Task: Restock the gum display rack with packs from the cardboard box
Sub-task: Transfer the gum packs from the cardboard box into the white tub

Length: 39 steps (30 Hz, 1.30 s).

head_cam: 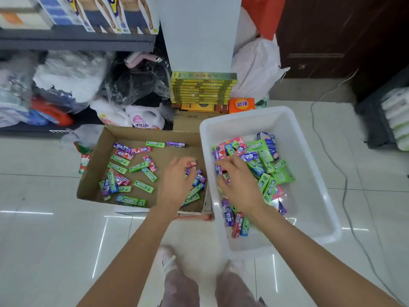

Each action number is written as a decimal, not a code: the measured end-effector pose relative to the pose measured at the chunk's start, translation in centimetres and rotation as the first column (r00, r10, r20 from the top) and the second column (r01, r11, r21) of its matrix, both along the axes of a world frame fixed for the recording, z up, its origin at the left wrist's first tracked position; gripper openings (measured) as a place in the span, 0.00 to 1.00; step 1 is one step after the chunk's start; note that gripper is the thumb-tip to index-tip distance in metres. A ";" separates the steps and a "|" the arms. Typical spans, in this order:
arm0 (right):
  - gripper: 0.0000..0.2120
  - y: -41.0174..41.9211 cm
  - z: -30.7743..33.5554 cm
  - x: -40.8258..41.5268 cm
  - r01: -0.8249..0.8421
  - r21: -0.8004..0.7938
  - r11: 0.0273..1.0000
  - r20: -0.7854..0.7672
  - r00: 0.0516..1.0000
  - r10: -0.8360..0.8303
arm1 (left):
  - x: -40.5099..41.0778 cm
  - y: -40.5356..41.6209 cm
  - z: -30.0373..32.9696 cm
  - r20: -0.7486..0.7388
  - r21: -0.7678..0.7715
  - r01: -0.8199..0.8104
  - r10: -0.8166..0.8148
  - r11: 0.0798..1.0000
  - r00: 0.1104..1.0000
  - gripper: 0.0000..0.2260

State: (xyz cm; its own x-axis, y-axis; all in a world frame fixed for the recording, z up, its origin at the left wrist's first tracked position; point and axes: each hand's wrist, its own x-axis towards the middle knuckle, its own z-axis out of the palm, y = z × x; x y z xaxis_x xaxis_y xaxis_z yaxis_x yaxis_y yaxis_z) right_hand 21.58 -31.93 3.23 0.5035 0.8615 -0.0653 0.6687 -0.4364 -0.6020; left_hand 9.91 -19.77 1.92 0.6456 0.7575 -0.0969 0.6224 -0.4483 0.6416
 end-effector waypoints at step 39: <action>0.34 15.1 -17.6 -7.9 -0.001 -0.522 0.853 0.023 1.000 0.015 | -9.5 16.6 -17.7 -0.451 -0.099 0.529 -0.512 0.843 0.731 0.26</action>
